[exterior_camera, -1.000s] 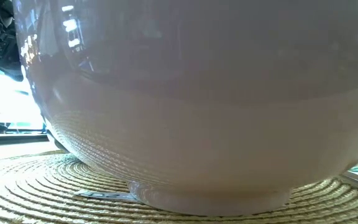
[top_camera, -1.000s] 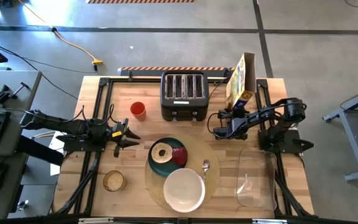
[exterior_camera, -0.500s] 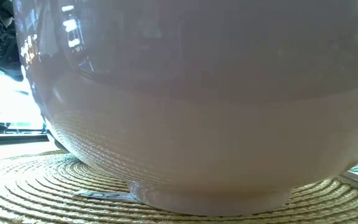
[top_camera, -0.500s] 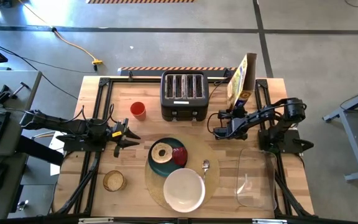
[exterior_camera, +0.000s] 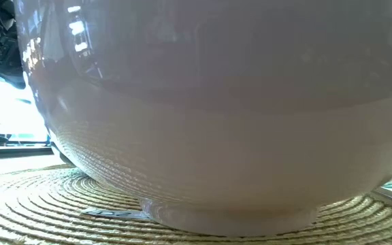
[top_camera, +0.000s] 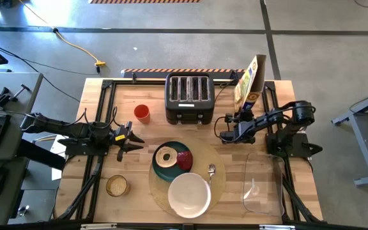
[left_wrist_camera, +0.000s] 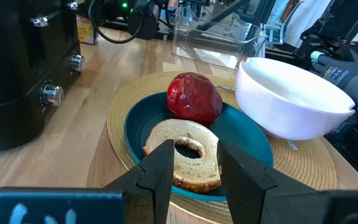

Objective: Arrange a breakfast setting
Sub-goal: Pour the cereal into the white bowl

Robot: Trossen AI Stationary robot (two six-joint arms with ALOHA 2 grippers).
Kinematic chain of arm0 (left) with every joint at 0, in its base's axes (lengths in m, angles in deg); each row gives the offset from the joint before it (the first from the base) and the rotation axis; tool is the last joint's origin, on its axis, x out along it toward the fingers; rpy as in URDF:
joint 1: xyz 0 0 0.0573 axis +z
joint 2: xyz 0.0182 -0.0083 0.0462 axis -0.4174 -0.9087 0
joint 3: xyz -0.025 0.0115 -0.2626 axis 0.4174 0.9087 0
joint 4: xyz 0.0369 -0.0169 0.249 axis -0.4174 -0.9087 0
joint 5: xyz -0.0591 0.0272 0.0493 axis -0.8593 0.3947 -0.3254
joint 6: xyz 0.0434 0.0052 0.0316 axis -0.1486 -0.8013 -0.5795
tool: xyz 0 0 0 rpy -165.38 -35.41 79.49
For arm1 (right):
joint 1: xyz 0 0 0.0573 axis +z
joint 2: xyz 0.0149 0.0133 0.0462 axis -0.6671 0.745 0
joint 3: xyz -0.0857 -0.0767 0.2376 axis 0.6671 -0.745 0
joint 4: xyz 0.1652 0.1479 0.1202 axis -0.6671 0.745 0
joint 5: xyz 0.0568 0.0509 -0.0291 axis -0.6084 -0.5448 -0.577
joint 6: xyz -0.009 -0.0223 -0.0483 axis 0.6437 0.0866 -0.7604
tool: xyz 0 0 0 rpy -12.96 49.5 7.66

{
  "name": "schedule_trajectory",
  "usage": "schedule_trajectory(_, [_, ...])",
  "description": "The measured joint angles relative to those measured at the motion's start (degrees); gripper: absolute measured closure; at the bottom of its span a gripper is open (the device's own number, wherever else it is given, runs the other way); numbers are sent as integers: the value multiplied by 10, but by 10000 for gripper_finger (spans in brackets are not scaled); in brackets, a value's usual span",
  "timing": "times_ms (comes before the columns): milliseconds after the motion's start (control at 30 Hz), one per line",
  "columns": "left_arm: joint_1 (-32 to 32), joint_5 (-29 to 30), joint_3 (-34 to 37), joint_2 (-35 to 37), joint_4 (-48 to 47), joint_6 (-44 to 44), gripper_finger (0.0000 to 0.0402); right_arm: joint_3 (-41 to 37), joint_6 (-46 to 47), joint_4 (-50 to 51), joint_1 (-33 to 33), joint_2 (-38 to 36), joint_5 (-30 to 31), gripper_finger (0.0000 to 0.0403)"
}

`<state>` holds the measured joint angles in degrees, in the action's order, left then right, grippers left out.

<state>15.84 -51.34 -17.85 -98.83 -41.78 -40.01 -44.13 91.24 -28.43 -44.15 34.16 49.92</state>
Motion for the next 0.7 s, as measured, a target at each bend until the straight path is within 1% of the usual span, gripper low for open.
schedule_trajectory(167, [0,0,0,0,0,0,289,0,23,31,16,-15,-7,295])
schedule_trajectory(700, [0,0,0,0,0,0,289,0,24,111,67,-72,-31,296])
